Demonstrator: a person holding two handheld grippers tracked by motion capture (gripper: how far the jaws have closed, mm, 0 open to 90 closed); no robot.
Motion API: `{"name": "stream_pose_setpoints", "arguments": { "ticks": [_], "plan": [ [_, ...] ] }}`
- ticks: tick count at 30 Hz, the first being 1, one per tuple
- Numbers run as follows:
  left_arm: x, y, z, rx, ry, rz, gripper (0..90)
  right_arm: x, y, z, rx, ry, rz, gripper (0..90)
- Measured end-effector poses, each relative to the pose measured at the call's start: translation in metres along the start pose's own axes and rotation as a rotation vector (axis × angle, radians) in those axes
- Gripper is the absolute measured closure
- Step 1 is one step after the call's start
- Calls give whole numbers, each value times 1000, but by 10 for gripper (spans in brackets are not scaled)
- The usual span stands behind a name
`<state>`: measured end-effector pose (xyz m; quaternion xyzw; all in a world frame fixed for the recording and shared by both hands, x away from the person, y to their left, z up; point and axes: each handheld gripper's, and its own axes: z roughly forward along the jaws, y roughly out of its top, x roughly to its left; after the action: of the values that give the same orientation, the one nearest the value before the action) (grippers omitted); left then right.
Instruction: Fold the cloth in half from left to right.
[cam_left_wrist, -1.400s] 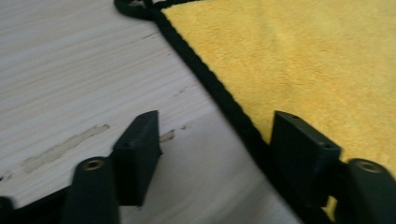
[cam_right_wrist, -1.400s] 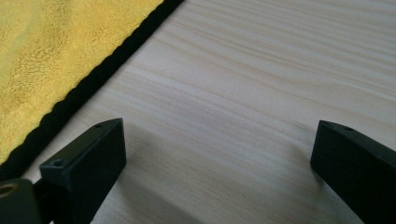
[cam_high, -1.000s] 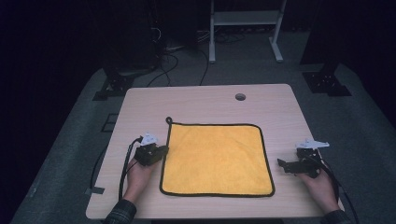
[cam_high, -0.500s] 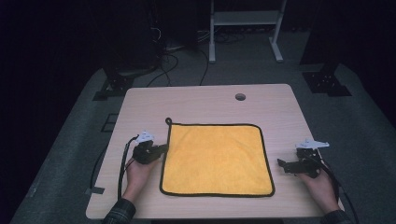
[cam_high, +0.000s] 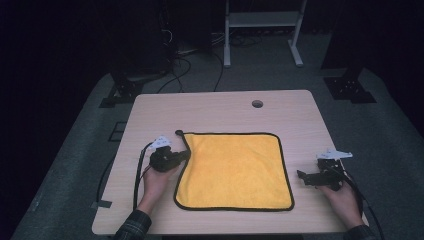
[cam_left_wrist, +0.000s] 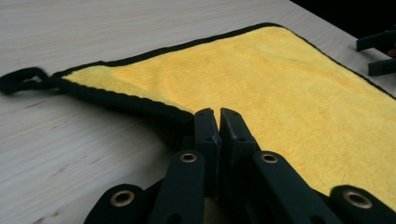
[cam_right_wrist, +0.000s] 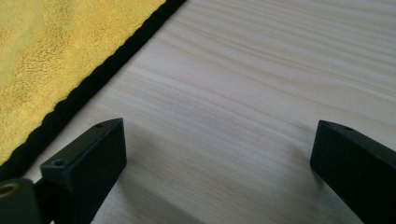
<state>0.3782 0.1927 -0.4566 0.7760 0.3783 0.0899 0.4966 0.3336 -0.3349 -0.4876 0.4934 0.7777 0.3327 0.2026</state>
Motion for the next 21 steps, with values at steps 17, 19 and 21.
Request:
{"name": "stream_pose_setpoints", "arguments": {
  "ticks": [17,19,21],
  "plan": [
    [-25,20,30,-4,-111,24,859,0,0,0,0,0,0,28],
    [-27,22,34,-7,-120,29,859,0,0,0,0,0,0,28],
    [-31,24,39,-4,-130,32,860,0,0,0,0,0,0,28]
  ]
}}
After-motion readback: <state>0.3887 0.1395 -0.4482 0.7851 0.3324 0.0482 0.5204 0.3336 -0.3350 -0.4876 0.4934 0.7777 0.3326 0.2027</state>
